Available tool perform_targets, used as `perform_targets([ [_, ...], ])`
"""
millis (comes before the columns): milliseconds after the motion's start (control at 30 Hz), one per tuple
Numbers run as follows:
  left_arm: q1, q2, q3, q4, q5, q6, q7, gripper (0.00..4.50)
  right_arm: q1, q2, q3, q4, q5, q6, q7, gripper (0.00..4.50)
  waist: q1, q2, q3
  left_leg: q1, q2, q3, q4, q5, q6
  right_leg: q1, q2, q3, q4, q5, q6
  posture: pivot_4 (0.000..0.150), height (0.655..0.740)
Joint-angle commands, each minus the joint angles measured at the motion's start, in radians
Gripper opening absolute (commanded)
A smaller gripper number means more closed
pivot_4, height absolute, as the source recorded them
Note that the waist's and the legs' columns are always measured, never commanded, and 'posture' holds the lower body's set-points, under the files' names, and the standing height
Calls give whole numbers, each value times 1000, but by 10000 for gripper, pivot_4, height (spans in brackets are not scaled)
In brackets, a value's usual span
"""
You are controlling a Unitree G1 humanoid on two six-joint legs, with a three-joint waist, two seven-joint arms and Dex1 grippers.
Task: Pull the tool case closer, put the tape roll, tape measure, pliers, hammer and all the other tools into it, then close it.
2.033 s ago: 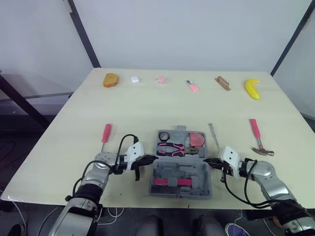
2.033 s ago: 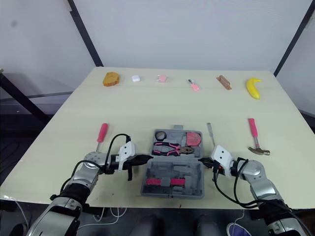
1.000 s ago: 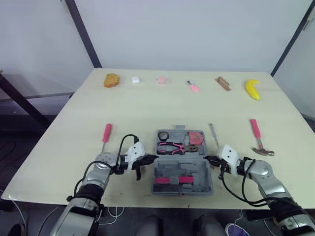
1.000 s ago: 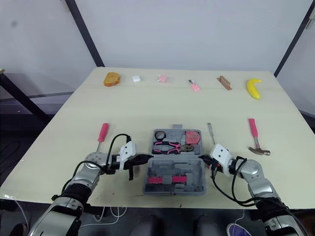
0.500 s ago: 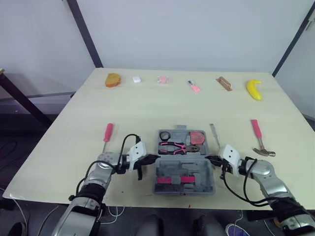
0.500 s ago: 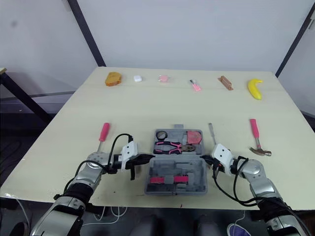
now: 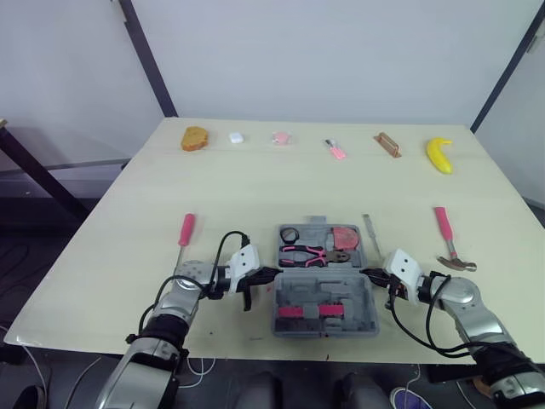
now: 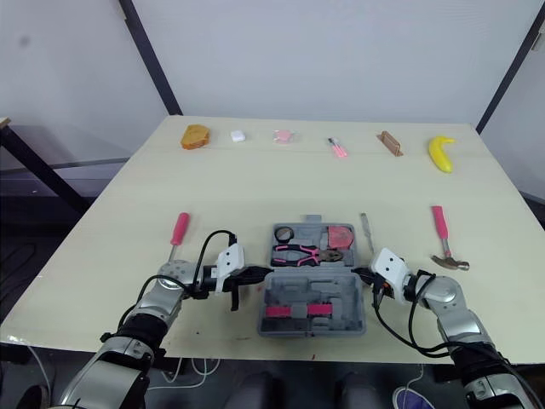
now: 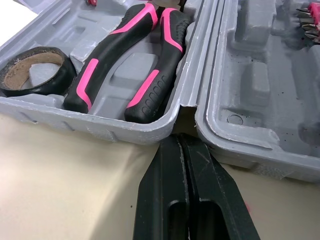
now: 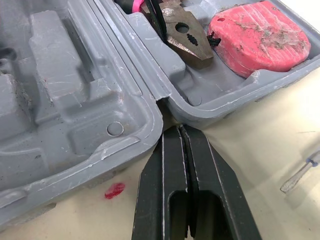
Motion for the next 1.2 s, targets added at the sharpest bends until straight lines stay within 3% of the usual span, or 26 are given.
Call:
perform_targets([
  [33,-2,-16,-16,-4,-6,-17,-12,667,0,12,0,-55,22,-14,7,0,0,0,0,0,0,0,0,0,0,0,0,0,0,0,0,1500,7400],
  [1200,32,5,-22,-33,-10,-6,-24,667,2,39,11,-68,17,-8,16,0,-9,0,0,0,1,-1,0,0,0,0,1,0,0,0,0,1500,7400],
])
